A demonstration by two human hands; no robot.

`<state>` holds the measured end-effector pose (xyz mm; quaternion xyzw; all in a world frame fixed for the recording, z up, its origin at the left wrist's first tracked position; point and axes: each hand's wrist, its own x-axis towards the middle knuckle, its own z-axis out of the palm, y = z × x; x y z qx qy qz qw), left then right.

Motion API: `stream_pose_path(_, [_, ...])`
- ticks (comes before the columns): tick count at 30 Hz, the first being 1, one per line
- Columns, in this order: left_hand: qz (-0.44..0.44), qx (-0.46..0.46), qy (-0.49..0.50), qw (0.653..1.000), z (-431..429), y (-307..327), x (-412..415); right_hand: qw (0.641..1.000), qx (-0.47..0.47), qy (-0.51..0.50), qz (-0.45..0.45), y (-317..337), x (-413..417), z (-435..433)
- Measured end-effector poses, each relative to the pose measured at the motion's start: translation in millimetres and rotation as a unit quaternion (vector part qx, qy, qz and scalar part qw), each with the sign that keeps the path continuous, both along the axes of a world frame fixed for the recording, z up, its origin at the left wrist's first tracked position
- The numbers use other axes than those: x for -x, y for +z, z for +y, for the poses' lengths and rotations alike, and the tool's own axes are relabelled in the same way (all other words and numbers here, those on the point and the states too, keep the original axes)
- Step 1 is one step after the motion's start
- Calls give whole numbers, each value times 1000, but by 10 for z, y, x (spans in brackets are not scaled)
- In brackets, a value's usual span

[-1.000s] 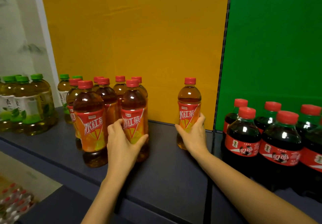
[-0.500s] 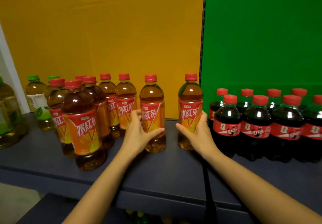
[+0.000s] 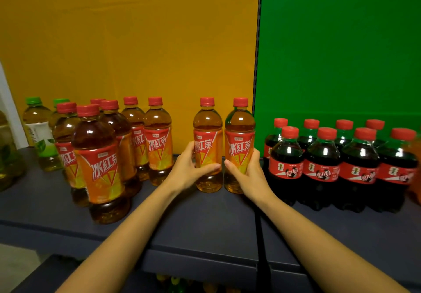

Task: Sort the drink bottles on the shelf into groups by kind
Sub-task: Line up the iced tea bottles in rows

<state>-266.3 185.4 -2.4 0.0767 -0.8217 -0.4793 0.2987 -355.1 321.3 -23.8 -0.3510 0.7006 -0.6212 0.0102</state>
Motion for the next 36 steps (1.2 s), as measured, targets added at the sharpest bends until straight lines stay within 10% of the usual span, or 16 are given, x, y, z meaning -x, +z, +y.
stream_pose_path(18, [37,130,147,980,95,-79,-345,995,-31,-35,84,110,-155,35])
stream_pose_path(29, [211,322,403,830,-298,-87,-1459,973,-57,47,220,338,-827,-367])
stream_pose_path(36, [132,130,354,917,-604,-175,-1541,992,-61,64,90,413,-791,-1273])
